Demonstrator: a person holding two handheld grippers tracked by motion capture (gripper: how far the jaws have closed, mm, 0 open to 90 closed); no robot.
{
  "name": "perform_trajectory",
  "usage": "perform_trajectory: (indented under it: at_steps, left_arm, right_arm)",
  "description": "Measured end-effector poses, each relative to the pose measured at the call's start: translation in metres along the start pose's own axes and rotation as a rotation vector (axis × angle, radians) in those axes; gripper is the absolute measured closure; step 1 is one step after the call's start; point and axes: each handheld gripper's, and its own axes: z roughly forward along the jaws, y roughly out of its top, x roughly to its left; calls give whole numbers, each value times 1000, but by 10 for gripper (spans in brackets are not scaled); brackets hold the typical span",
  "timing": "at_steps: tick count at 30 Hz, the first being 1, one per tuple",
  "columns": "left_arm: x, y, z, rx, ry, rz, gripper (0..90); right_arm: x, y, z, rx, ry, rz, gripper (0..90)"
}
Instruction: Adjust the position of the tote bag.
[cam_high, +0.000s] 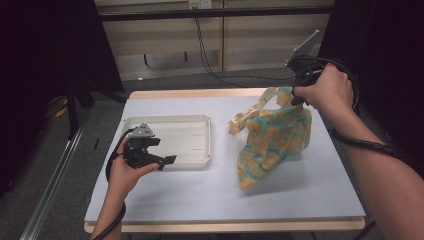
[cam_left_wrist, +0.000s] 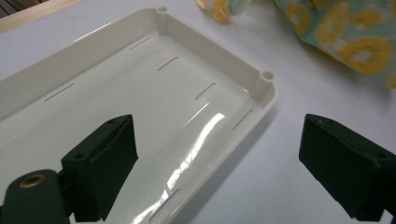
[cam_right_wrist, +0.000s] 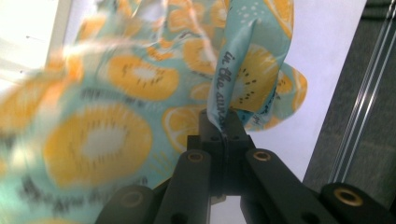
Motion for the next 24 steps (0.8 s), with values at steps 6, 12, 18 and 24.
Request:
perform_trajectory:
  at_steps: [6, 12, 18, 24]
  left_arm:
    - [0, 0, 1, 6, -3, 5, 114]
    - [0, 0, 2, 3, -7, 1, 114]
    - [0, -1, 2, 17, 1, 9, 114]
    - [1, -1, 1, 15, 7, 9, 114]
  right_arm:
    - [6, 5, -10, -28, 103, -95, 900]
    - [17, 8, -6, -40, 97, -142, 900]
    - [24, 6, -3, -84, 166, -162, 761]
    - [29, 6, 2, -29, 158, -107, 639]
